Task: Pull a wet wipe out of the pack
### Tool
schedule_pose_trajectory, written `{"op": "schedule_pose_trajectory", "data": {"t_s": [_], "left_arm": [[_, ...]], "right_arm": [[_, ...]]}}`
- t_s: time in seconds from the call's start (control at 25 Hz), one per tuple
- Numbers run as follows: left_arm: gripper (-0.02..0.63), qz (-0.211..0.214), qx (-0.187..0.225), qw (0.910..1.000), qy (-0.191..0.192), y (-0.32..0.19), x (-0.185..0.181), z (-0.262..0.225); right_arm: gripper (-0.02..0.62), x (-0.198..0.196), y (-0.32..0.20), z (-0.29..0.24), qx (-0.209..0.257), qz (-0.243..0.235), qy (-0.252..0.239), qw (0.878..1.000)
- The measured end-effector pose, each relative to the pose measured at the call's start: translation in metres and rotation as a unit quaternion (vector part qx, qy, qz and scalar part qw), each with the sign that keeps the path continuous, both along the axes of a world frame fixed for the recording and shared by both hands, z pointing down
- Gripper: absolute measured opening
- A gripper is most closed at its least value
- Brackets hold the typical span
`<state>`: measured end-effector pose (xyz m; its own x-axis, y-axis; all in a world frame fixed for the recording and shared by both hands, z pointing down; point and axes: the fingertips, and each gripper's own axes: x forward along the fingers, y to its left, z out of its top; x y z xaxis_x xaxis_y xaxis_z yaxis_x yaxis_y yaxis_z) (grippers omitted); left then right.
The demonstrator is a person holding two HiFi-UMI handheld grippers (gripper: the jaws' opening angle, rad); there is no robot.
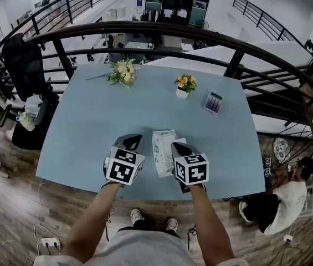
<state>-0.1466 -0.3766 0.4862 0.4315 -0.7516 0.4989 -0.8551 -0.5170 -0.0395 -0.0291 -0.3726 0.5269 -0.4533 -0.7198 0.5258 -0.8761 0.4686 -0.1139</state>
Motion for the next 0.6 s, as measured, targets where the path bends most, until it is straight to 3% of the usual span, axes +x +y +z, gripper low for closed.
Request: {"op": "schedule_pose_trajectory", "data": {"t_s": [0.6], "left_arm": [[-0.003, -0.033, 0.015, 0.9994, -0.001, 0.015, 0.005, -0.020]], "right_arm": [[0.005, 0.001, 0.004, -0.025, 0.020, -0.028, -0.018, 0.999]]}}
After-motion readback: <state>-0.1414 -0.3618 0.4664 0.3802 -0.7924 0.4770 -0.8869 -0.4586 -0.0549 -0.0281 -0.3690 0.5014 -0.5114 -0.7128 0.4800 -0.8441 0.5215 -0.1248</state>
